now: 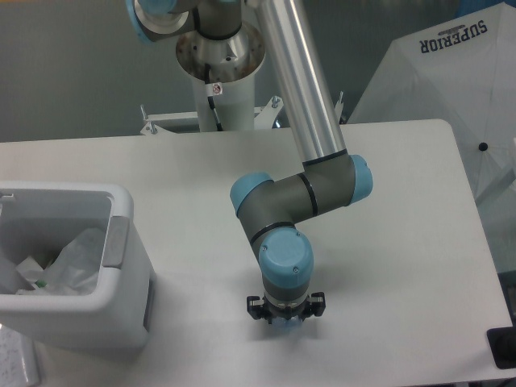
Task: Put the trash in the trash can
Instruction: 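Lower the gripper around the bottle and close on it, then lift the bottle and carry it over the trash bin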
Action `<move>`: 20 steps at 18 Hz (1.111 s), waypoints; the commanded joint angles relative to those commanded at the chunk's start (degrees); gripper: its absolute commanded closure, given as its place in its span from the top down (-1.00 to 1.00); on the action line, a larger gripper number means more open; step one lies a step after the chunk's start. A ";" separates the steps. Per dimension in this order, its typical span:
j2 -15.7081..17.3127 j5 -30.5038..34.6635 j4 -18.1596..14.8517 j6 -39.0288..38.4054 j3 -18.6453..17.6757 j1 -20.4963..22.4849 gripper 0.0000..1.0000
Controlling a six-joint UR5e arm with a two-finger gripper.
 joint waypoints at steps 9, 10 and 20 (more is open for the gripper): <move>0.26 -0.09 0.00 0.79 4.83 0.17 0.28; 0.79 -0.17 0.00 0.79 5.18 0.18 0.28; 10.27 -15.36 5.79 -2.80 5.80 -0.09 0.28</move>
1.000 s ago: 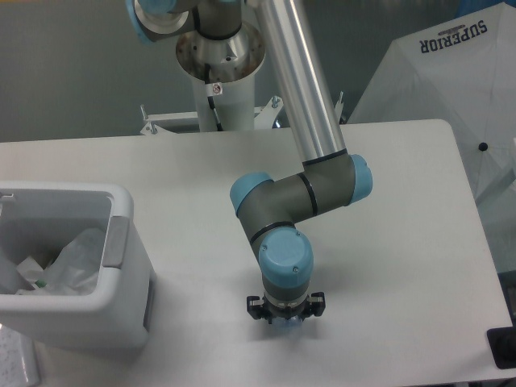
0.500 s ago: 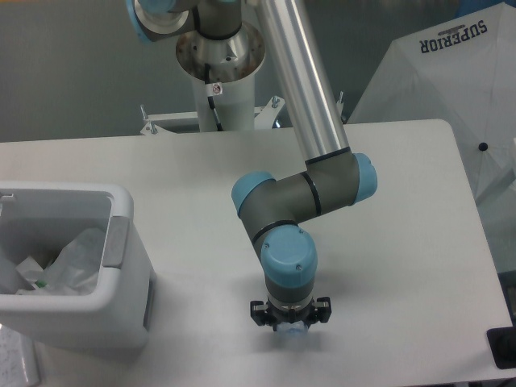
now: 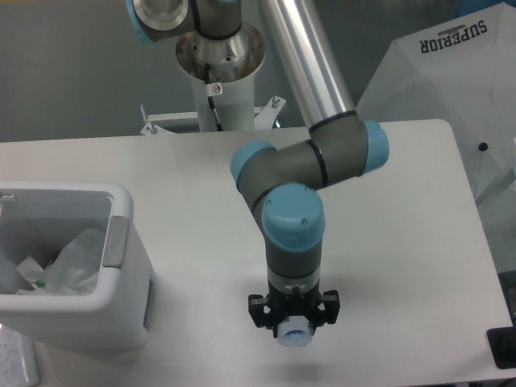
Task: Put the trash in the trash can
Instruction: 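Lift the bottle and carry it over the trash bin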
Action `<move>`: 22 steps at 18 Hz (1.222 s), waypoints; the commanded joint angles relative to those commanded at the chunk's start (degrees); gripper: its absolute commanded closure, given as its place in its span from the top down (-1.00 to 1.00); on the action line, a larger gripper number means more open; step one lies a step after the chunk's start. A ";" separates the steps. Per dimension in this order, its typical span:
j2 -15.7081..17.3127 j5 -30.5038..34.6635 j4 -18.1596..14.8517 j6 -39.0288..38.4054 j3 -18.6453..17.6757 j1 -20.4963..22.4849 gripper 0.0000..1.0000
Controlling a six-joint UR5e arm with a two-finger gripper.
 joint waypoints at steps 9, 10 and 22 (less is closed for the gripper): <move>5.10 -13.02 4.14 -3.79 6.50 -0.70 0.27; 5.89 -13.81 4.66 -4.66 6.59 -0.70 0.27; 14.06 -15.14 7.39 -10.47 6.60 -7.11 0.19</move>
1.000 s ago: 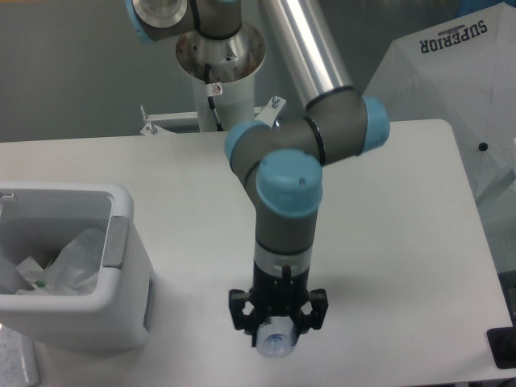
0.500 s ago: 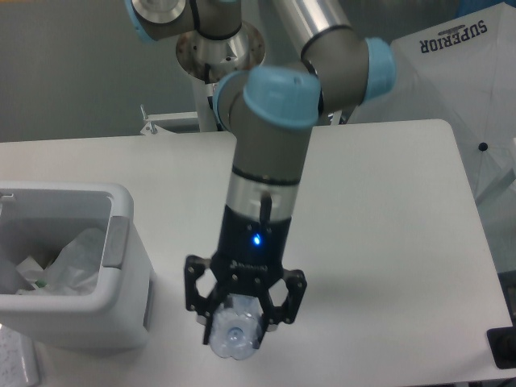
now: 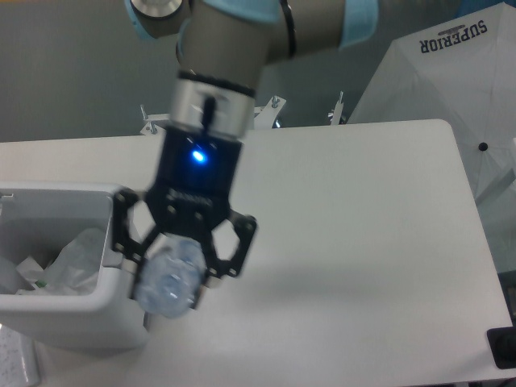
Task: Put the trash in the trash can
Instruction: 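Lift the bottle and carry it over the trash bin, then lower the bottle into the bin and release it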
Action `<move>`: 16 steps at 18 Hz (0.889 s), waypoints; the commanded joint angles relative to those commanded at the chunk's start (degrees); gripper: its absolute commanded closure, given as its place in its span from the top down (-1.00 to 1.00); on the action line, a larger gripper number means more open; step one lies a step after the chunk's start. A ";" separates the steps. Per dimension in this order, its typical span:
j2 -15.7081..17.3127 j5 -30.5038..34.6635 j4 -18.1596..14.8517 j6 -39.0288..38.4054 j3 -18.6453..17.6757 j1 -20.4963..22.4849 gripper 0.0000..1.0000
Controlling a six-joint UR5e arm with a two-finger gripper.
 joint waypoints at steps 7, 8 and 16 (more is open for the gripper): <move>2.03 -0.09 0.00 0.09 0.43 -1.24 0.19; 2.03 -0.09 0.00 0.00 0.35 -1.59 0.19; 1.07 0.18 0.00 0.62 -2.55 -7.30 0.19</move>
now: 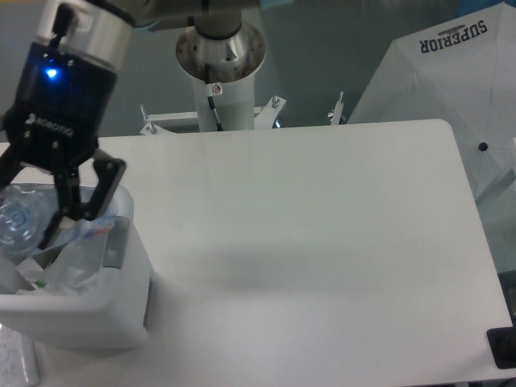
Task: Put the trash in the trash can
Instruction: 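Lower the bottle into the bin and release it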
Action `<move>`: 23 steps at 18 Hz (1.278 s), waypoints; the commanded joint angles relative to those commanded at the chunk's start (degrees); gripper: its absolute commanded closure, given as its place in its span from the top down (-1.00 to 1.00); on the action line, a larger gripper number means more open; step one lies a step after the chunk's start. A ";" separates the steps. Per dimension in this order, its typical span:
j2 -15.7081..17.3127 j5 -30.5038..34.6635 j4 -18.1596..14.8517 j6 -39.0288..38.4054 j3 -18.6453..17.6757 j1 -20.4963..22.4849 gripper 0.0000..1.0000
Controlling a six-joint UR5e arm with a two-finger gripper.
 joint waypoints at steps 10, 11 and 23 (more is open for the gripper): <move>-1.32 0.18 0.09 1.76 -3.78 -1.23 0.22; -1.58 0.18 0.09 1.76 -3.87 -1.23 0.22; -0.71 0.18 0.17 1.84 -7.65 -1.32 0.96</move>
